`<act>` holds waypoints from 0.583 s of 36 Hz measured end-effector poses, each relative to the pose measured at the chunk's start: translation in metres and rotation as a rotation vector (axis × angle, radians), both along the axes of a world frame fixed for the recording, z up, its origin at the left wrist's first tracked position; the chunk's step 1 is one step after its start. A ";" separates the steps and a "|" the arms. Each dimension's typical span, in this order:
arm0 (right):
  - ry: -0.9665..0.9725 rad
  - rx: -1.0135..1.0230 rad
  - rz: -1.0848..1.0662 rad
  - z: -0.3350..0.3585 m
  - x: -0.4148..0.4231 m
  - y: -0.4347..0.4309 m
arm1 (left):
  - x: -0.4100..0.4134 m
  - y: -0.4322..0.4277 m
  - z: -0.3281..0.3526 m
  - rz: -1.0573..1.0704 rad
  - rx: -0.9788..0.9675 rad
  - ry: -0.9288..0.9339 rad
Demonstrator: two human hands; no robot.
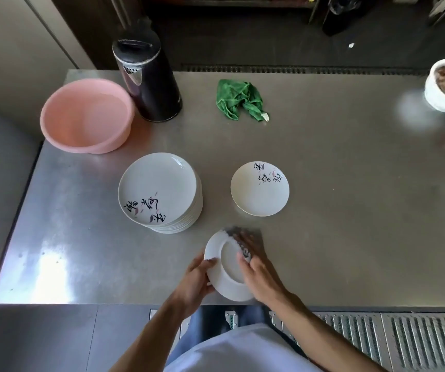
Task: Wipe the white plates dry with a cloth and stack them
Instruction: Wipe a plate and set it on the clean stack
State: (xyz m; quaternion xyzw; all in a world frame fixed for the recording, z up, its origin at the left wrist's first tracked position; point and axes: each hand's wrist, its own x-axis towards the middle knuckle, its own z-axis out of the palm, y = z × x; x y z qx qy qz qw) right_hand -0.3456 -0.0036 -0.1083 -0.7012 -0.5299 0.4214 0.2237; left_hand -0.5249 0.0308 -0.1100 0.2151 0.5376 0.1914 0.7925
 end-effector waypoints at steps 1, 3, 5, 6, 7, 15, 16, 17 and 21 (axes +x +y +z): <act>0.007 0.074 0.109 0.003 -0.006 0.001 | -0.001 -0.002 -0.001 -0.003 0.000 -0.008; -0.038 0.187 0.344 0.005 -0.013 -0.001 | -0.002 -0.004 -0.004 -0.014 -0.008 -0.015; -0.146 0.257 0.377 0.002 -0.011 0.003 | -0.005 -0.005 -0.006 -0.031 -0.015 -0.015; -0.180 0.223 0.264 0.002 -0.008 0.008 | -0.006 -0.005 -0.006 -0.033 -0.021 -0.018; -0.203 0.171 0.110 0.003 -0.004 0.014 | -0.007 -0.004 -0.005 -0.037 -0.025 -0.026; -0.252 0.239 0.254 -0.004 -0.003 0.019 | -0.012 -0.001 -0.005 -0.038 -0.025 -0.012; -0.260 0.194 0.109 -0.005 0.001 0.021 | -0.011 0.000 -0.003 -0.051 -0.015 -0.020; -0.282 0.159 0.009 -0.006 0.005 0.023 | -0.010 0.000 -0.001 -0.058 -0.010 -0.032; -0.245 0.204 0.258 -0.007 0.001 0.007 | -0.007 0.003 -0.001 -0.052 0.015 -0.053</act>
